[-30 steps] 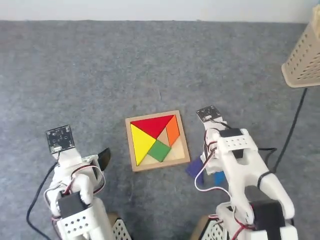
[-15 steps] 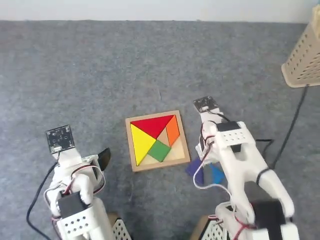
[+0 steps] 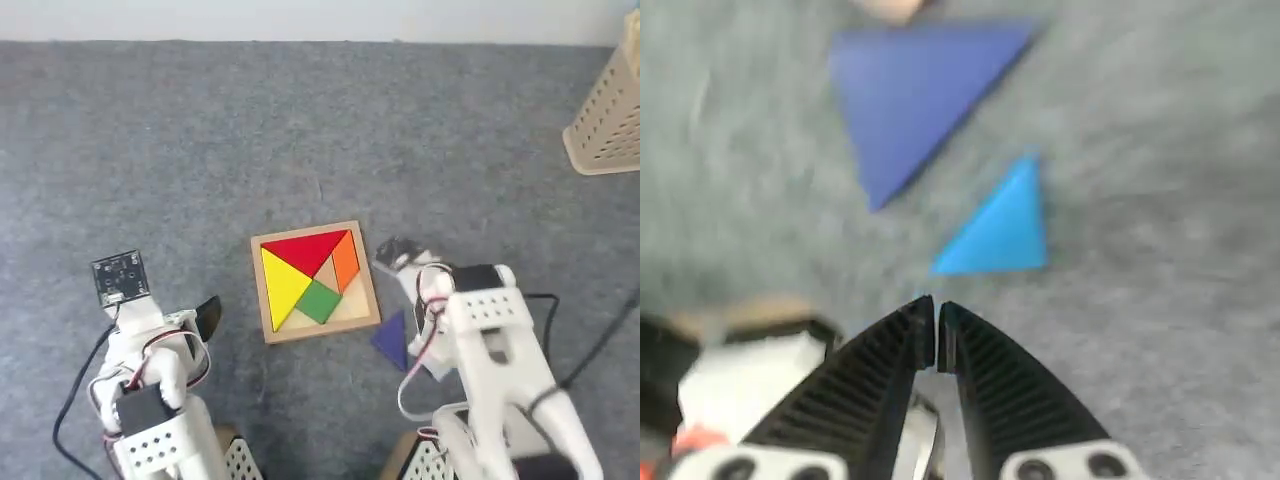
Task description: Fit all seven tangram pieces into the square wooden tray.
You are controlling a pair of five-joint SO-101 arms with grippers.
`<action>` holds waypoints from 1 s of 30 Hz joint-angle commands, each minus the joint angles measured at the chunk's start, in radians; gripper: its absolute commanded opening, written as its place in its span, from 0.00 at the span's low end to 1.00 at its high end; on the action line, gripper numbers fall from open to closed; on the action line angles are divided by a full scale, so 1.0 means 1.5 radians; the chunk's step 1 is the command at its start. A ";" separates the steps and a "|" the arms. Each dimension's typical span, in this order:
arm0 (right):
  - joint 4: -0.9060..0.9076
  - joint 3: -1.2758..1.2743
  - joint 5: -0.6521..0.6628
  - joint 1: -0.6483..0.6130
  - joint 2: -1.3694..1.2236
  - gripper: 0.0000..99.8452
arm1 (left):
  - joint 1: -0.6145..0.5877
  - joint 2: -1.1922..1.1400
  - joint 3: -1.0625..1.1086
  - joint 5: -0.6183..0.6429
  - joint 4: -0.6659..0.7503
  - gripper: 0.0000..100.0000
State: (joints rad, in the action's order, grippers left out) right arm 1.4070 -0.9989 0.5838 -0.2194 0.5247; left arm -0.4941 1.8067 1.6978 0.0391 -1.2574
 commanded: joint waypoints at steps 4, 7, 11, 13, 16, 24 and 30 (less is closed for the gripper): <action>-0.056 0.066 0.024 0.013 -0.207 0.01 | -0.003 0.009 -0.009 -0.001 -0.004 0.35; -0.116 0.069 -0.017 0.012 -0.242 0.01 | -0.003 0.009 -0.009 -0.001 -0.004 0.35; -0.165 0.086 -0.065 0.015 -0.245 0.01 | -0.003 0.009 -0.009 -0.001 -0.004 0.35; -0.166 0.109 -0.084 0.015 -0.237 0.01 | -0.003 0.009 -0.009 -0.001 -0.004 0.35; -0.165 0.149 -0.103 0.015 -0.198 0.01 | -0.003 0.009 -0.009 -0.001 -0.004 0.35; -0.121 0.182 -0.116 0.012 -0.106 0.02 | -0.003 0.009 -0.009 -0.001 -0.004 0.35; -0.091 0.185 -0.320 0.010 -0.062 0.14 | -0.003 0.009 -0.009 -0.001 -0.004 0.35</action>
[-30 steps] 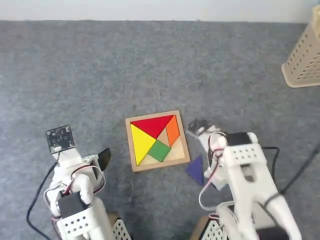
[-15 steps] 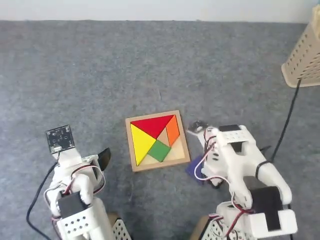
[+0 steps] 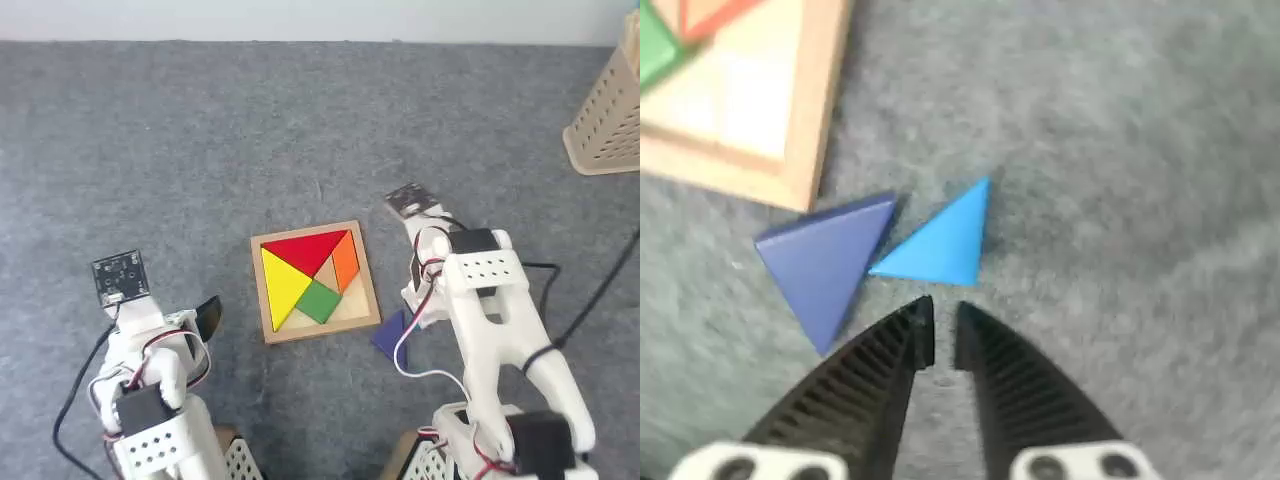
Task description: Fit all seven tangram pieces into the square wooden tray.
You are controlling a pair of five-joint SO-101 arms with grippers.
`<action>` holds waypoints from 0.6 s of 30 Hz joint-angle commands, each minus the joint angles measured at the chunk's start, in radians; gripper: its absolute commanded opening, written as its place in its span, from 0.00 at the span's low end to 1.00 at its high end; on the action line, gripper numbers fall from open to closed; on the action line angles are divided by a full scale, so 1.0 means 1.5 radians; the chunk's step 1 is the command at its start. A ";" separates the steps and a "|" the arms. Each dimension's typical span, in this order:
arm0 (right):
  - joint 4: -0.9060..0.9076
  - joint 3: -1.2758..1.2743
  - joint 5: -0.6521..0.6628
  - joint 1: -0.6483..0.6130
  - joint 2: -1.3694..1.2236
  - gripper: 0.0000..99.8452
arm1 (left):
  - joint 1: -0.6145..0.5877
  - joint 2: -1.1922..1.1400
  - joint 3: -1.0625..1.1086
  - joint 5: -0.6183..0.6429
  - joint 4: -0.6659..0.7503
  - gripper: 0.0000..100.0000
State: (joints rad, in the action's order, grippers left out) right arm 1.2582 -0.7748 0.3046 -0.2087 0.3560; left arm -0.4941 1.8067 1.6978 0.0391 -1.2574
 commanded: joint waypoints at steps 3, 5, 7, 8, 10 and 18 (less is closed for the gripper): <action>-0.013 0.033 -0.255 -0.011 0.035 0.18 | -0.003 0.009 -0.009 -0.001 -0.004 0.35; -0.022 0.036 -0.304 -0.032 0.008 0.20 | -0.003 0.009 -0.009 -0.001 -0.004 0.35; -0.041 0.037 -0.317 -0.063 -0.030 0.23 | -0.003 0.009 -0.009 -0.001 -0.004 0.35; -0.054 0.037 -0.318 -0.075 -0.053 0.23 | -0.003 0.009 -0.009 -0.001 -0.004 0.35; -0.081 0.037 -0.321 -0.085 -0.085 0.23 | -0.003 0.009 -0.009 -0.001 -0.004 0.35; -0.125 0.033 -0.369 -0.085 -0.121 0.21 | -0.003 0.009 -0.009 -0.001 -0.004 0.35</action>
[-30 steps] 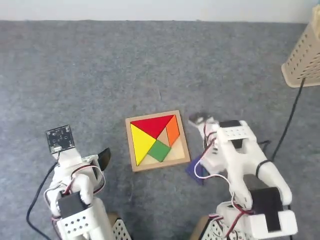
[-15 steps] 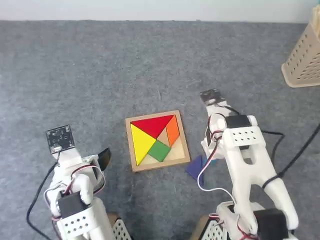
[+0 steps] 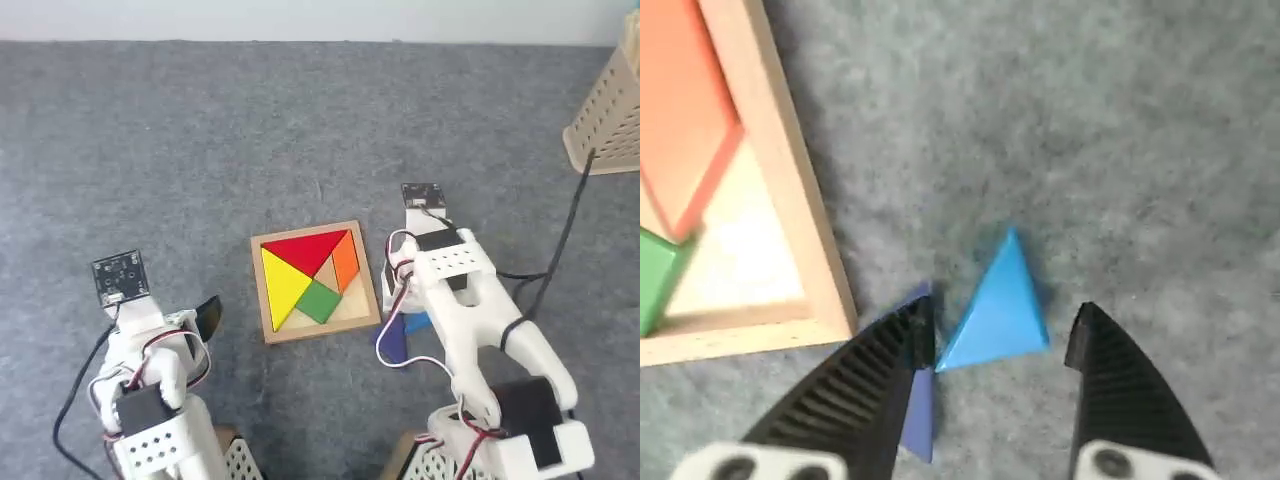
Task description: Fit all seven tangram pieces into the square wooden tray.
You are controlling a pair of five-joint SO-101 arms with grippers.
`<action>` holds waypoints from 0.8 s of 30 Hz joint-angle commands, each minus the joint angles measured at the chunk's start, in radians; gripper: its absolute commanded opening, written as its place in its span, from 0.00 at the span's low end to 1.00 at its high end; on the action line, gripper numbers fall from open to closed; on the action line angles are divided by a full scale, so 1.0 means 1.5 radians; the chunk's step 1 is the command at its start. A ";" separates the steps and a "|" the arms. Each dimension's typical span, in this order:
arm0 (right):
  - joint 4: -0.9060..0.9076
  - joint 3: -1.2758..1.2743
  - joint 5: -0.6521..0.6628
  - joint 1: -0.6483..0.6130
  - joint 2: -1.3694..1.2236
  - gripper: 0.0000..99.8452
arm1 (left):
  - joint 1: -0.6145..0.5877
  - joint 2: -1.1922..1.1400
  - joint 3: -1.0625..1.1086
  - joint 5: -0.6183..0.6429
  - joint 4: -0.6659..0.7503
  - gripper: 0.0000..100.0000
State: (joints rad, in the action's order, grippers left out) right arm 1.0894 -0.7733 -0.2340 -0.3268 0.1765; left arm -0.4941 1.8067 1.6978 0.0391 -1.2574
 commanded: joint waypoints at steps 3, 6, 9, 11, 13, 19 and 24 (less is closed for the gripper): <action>-0.003 0.031 -0.010 -0.005 -0.003 0.21 | -0.003 0.009 -0.009 -0.001 -0.004 0.35; 0.026 0.031 -0.010 -0.005 -0.003 0.18 | -0.003 0.009 -0.009 -0.001 -0.004 0.35; 0.023 0.030 -0.011 -0.005 -0.003 0.16 | -0.003 0.009 -0.009 -0.001 -0.004 0.35; 0.006 0.017 -0.011 -0.005 -0.003 0.17 | -0.003 0.009 -0.009 -0.001 -0.004 0.35; -0.014 -0.002 -0.011 -0.004 -0.003 0.17 | -0.003 0.009 -0.009 -0.001 -0.004 0.35; -0.021 -0.013 -0.009 0.022 -0.003 0.17 | -0.003 0.009 -0.009 -0.001 -0.004 0.35; -0.020 -0.029 0.021 0.030 -0.019 0.17 | -0.003 0.009 -0.009 -0.001 -0.004 0.35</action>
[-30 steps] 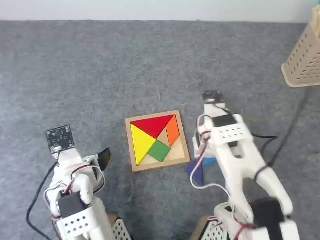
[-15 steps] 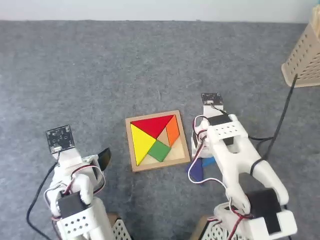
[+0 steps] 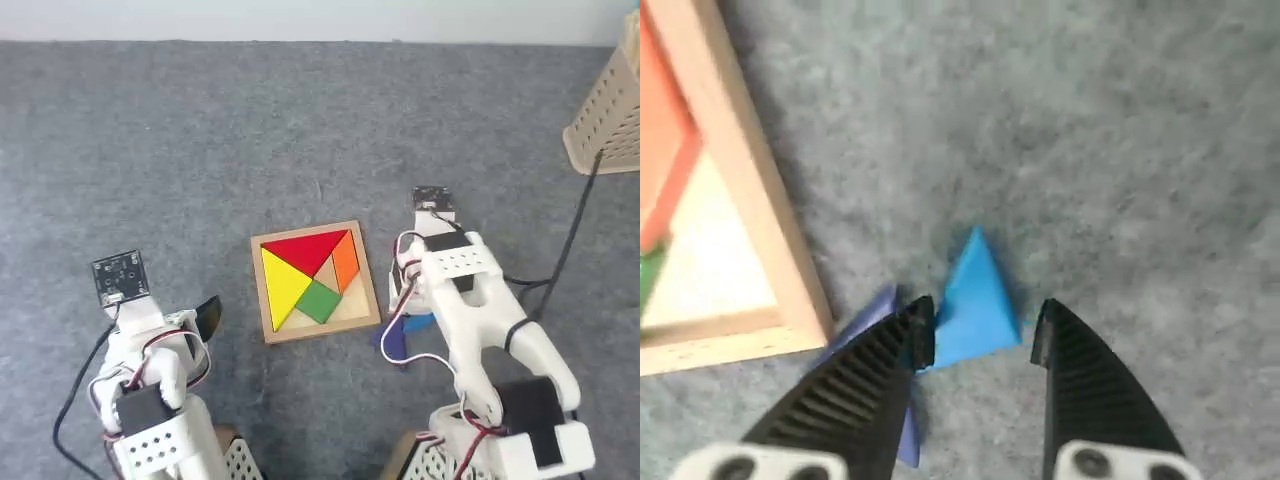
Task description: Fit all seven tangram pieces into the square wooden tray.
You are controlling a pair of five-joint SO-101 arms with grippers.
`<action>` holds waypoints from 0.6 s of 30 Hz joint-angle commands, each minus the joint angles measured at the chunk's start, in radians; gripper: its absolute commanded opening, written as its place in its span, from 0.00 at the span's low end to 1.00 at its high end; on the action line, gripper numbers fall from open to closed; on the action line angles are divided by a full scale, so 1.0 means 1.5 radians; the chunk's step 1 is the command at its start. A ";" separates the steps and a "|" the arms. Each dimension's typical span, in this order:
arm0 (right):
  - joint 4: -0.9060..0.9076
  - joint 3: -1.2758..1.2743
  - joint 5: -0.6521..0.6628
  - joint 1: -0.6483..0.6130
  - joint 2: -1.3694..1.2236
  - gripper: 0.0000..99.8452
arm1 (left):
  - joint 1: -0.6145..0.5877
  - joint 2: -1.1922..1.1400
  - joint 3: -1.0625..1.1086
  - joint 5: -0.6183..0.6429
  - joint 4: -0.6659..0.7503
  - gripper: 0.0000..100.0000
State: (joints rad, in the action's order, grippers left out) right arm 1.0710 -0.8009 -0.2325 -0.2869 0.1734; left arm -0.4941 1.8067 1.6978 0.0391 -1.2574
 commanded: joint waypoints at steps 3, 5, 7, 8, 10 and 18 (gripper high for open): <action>-0.008 0.001 0.018 0.007 -0.047 0.17 | -0.003 0.009 -0.009 -0.001 -0.004 0.35; -0.007 0.007 0.018 0.007 -0.058 0.17 | -0.003 0.009 -0.009 -0.001 -0.004 0.35; -0.007 0.008 0.018 0.004 -0.063 0.16 | -0.003 0.009 -0.009 -0.001 -0.004 0.35; -0.007 0.008 0.018 0.004 -0.063 0.16 | -0.003 0.009 -0.009 -0.001 -0.004 0.35; -0.007 0.008 0.018 0.009 -0.063 0.16 | -0.003 0.009 -0.009 -0.001 -0.004 0.35; -0.007 0.042 0.178 0.028 -0.025 0.05 | -0.003 0.009 -0.009 -0.001 -0.004 0.35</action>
State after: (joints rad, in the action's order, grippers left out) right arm 1.0710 -0.7871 -0.1266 -0.2731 0.0936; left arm -0.4941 1.8067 1.6978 0.0391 -1.2574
